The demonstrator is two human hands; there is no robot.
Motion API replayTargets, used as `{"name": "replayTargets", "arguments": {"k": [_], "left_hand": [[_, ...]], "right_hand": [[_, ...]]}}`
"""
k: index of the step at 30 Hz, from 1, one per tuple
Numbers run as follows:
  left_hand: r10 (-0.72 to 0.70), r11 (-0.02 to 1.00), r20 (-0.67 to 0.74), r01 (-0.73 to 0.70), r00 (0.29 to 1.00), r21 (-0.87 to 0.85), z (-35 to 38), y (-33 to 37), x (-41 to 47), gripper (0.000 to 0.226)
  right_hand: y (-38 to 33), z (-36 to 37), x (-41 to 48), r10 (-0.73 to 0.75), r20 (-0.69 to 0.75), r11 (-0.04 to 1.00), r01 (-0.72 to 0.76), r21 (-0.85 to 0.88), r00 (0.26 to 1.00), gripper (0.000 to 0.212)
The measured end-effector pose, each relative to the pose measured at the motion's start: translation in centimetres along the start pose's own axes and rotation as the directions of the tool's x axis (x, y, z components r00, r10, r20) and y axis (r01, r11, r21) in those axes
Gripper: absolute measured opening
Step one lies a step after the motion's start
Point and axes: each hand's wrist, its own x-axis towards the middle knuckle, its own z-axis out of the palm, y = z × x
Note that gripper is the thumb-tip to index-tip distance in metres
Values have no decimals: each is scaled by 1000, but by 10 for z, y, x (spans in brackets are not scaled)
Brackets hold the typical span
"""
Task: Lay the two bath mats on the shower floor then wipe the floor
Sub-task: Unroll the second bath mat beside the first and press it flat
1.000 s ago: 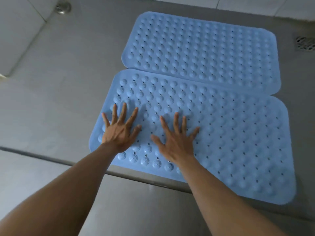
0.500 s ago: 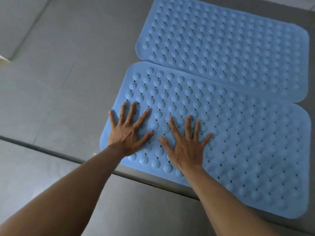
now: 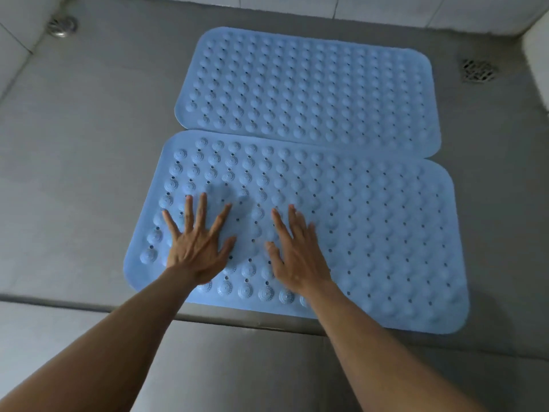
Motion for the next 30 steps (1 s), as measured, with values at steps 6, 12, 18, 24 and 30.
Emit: {"name": "replayTargets", "arguments": {"k": [6,12,18,24,30], "left_hand": [[192,981,3,-192,981,-23,3,108,22,70],[337,941,50,-337,940,-11,8,199,38,71],[331,943,95,-331,939,-20,15,236,37,73],[328,944,111,-330,938,-8,15,237,39,73],[322,946,124,-325,939,5,14,239,43,74]], "right_hand": [[96,-35,-33,157,-9,967,-155,-200,988,73],[170,-55,-62,278,-17,936,-274,-222,961,78],[206,-66,-79,353,-57,908,-357,-222,934,80],[210,-60,-79,340,-74,908,-348,-234,938,74],[213,-61,-76,346,-62,905,-350,-242,936,70]]}}
